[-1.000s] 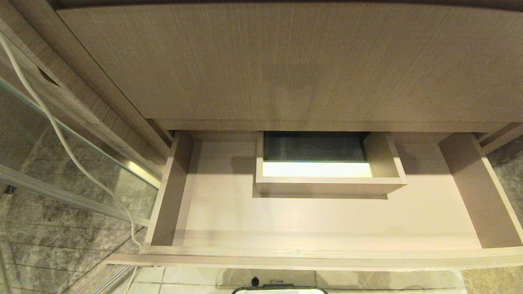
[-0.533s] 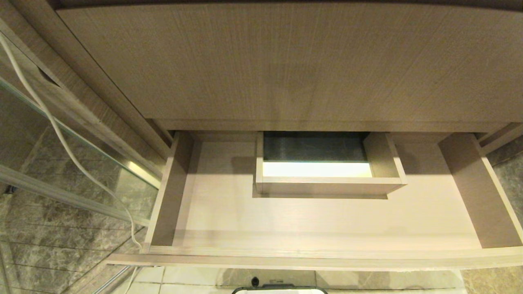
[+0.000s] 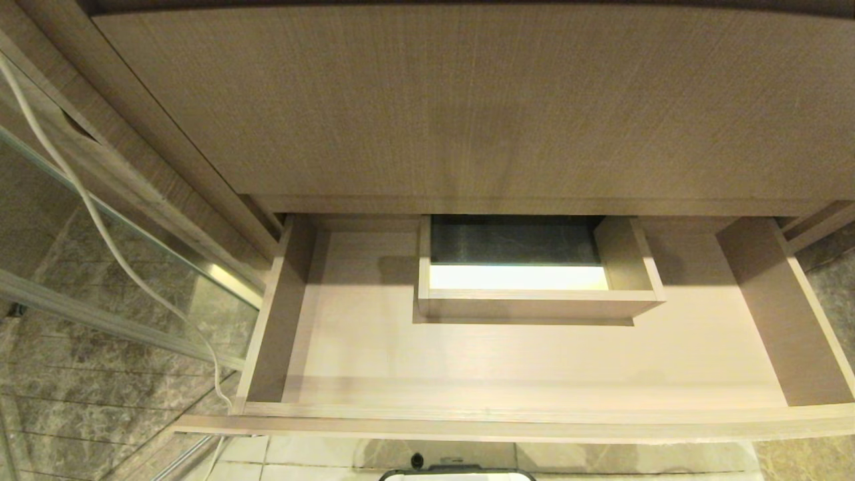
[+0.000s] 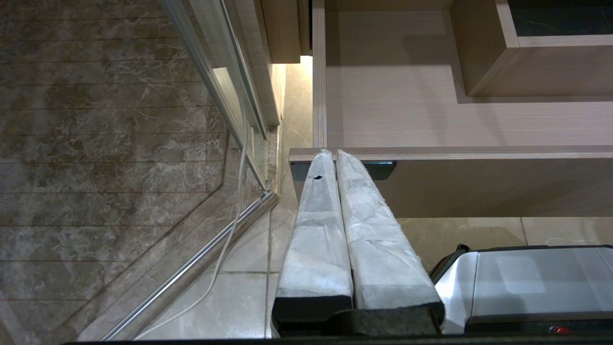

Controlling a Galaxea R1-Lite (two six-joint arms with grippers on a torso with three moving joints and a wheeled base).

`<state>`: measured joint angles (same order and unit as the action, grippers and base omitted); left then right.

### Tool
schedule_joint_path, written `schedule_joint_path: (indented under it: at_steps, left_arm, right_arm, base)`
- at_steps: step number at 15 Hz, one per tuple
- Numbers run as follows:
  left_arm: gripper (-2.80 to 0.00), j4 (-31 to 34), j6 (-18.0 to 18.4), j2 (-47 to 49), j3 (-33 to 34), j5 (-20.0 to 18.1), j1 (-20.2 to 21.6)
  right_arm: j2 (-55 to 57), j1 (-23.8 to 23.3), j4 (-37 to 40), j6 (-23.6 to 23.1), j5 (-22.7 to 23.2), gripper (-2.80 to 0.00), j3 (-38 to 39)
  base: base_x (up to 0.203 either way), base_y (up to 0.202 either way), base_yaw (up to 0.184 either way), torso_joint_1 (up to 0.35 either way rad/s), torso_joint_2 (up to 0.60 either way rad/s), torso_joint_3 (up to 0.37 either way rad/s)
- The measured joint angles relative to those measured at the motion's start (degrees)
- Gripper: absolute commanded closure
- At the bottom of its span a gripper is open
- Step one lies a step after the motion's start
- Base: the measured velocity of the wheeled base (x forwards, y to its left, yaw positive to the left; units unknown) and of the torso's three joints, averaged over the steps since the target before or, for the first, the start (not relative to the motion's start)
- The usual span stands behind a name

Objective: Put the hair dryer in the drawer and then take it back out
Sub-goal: Pick up the hairdryer

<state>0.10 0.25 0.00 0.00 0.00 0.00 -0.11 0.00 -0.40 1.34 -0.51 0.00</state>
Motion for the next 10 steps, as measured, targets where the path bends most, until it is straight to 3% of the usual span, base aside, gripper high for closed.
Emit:
schedule_joint_path:
  at_steps: [10]
  left_arm:
    - [0.00, 0.0, 0.0, 0.0, 0.0, 0.0, 0.0]
  right_arm:
    - [0.0, 0.0, 0.1, 0.0, 0.0, 0.00, 0.0]
  base:
    - [0.000, 0.000, 0.000, 0.000, 0.00, 0.000]
